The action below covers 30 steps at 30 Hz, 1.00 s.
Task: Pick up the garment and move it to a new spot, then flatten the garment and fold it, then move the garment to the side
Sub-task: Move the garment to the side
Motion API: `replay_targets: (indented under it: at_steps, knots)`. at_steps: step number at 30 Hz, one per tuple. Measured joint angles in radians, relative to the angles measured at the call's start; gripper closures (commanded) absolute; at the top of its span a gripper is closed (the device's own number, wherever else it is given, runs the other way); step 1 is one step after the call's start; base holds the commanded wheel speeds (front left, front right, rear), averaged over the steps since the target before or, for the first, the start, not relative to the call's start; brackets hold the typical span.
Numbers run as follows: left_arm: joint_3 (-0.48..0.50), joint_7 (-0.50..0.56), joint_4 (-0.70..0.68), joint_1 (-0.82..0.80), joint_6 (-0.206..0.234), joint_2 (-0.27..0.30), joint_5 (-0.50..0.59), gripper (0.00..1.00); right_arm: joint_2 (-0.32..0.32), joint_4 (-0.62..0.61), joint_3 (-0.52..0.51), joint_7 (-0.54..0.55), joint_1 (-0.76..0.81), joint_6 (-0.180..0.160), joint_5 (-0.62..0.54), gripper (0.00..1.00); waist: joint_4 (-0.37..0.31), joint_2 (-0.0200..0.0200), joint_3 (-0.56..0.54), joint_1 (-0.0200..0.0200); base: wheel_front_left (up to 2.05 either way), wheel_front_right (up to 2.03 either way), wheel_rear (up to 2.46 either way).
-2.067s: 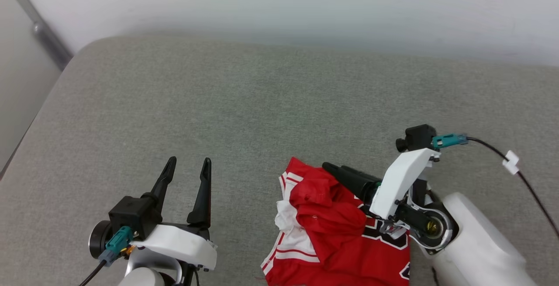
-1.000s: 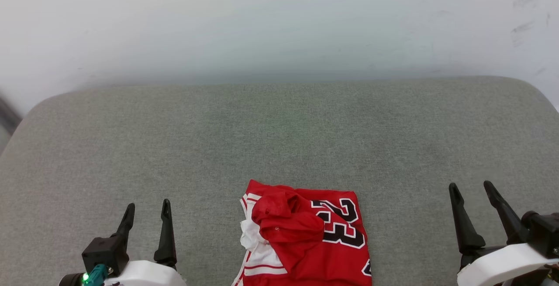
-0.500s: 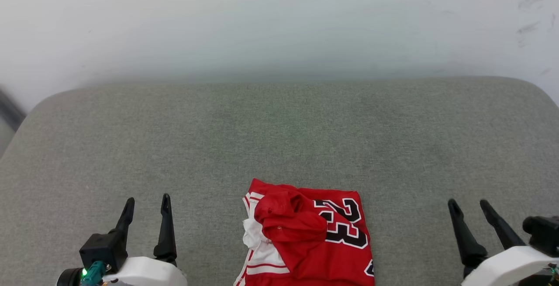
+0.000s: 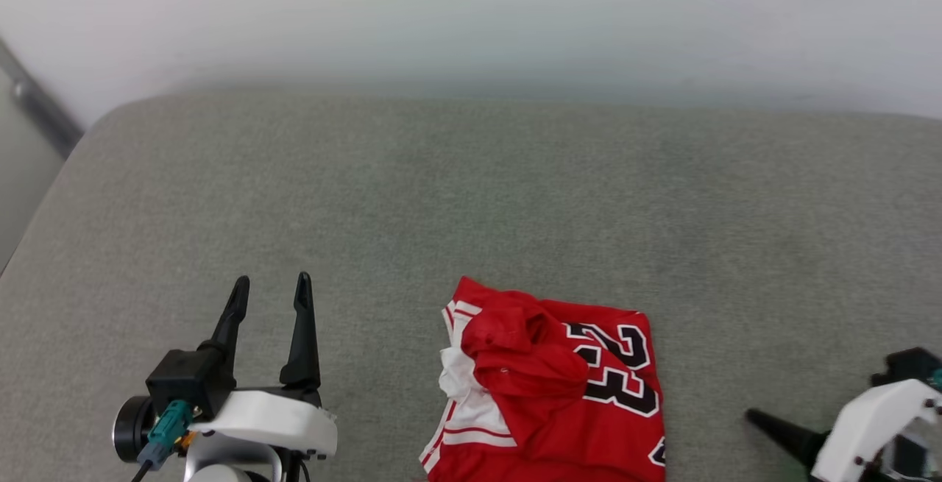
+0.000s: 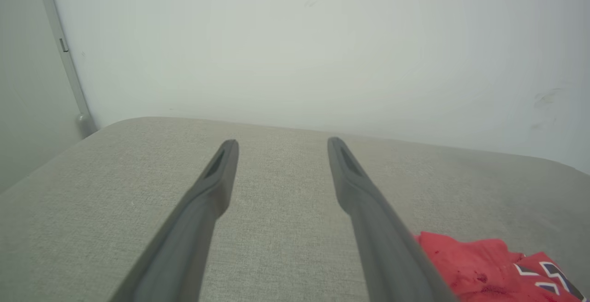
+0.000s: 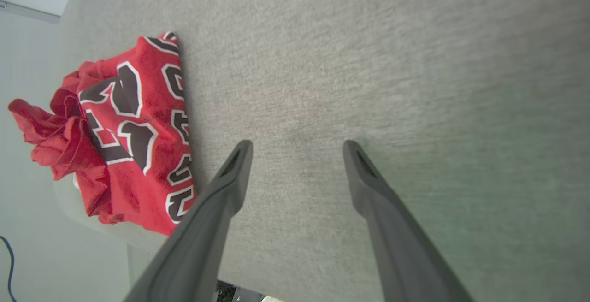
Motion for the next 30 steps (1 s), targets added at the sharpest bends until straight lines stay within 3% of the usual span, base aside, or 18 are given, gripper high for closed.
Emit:
replay_targets:
  at_steps: [5, 14, 15, 16, 17, 22, 30]
  knots:
    - [-0.002, 0.0, 0.008, -0.04, -0.016, -0.015, 0.011, 0.0, 0.065, 0.099, 0.005, 0.143, -0.089, 0.0, 0.111, 0.0, 0.046, 0.0, 0.049, 0.0, 0.0, 0.0, 0.0]
    - [0.005, 0.0, 0.035, -0.066, -0.04, -0.027, 0.023, 0.0, 0.122, 0.202, 0.051, 0.178, -0.178, 0.001, 0.284, 0.0, 0.109, 0.0, 0.101, 0.0, 0.0, 0.0, 0.0]
    - [0.007, 0.0, 0.036, -0.067, -0.04, -0.027, 0.023, 0.0, 0.122, 0.206, 0.058, 0.174, -0.181, 0.001, 0.29, 0.56, 0.112, 0.0, 0.102, 0.0, 0.0, 0.0, 0.0]
    - [0.008, 0.0, 0.038, -0.067, -0.04, -0.028, 0.024, 0.0, 0.121, 0.206, 0.07, 0.168, -0.183, 0.001, 0.29, 0.94, 0.113, 0.0, 0.102, 0.0, 0.0, 0.0, 0.0]
    - [0.01, 0.0, 0.04, -0.067, -0.04, -0.029, 0.025, 0.0, 0.121, 0.202, 0.082, 0.157, -0.184, 0.001, 0.289, 1.0, 0.113, 0.0, 0.101, 0.0, 0.0, 0.0, 0.0]
    - [0.015, 0.0, 0.046, -0.059, -0.041, -0.031, 0.032, 0.0, 0.086, 0.136, 0.176, 0.104, -0.187, 0.0, 0.272, 1.0, 0.1, 0.0, 0.079, 0.0001, 0.0, 0.0, 0.0]
    - [0.022, -0.002, 0.035, -0.027, -0.039, -0.024, 0.033, 0.0, -0.142, -0.041, 0.414, 0.051, -0.245, 0.0, 0.021, 1.0, 0.013, 0.0, 0.048, 0.0001, 0.0, 0.0, 0.0]
